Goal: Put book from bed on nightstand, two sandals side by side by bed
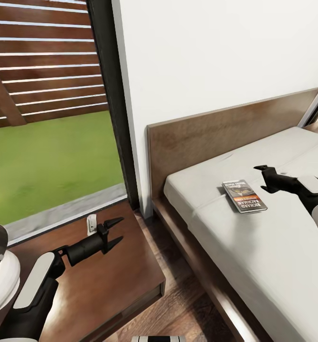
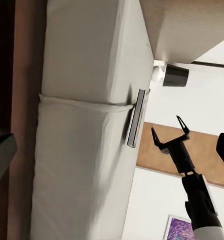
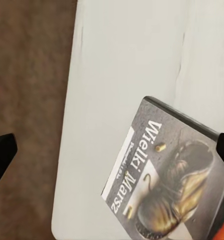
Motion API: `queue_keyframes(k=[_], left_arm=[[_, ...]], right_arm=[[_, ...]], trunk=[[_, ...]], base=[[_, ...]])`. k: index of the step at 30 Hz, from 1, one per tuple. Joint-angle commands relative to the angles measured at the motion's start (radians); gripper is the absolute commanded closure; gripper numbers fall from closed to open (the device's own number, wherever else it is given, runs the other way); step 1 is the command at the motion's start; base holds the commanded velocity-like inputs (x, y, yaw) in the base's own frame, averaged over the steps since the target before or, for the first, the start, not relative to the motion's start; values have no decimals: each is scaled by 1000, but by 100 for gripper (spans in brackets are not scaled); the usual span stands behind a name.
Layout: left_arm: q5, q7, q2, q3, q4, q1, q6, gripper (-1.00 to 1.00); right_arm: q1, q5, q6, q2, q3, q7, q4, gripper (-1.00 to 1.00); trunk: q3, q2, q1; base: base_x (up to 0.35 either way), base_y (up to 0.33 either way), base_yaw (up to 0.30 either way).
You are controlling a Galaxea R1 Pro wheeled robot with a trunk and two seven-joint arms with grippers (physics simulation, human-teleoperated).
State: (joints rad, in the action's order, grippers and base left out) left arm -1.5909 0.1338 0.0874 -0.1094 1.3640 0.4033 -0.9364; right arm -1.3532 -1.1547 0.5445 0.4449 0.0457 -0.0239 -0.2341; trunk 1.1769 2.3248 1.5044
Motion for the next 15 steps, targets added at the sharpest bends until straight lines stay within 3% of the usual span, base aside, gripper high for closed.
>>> queue_keyframes(k=[1,8,15], left_arm=[[-11,10,0,-1,0,0,-4,-100],[-11,10,0,-1,0,-1,-4,-100],[-11,9,0,-1,0,-1,-4,-100]], right_arm=[[-1,-1,4,0,4,-2,0,-100],[0,6,1,0,1,-3,2,-100],[0,56,-2,0,4,-2,5,-100]], trunk=[[1,0,0],[1,0,0],[1,0,0]], base=[[0,0,0],[0,0,0],[0,0,0]])
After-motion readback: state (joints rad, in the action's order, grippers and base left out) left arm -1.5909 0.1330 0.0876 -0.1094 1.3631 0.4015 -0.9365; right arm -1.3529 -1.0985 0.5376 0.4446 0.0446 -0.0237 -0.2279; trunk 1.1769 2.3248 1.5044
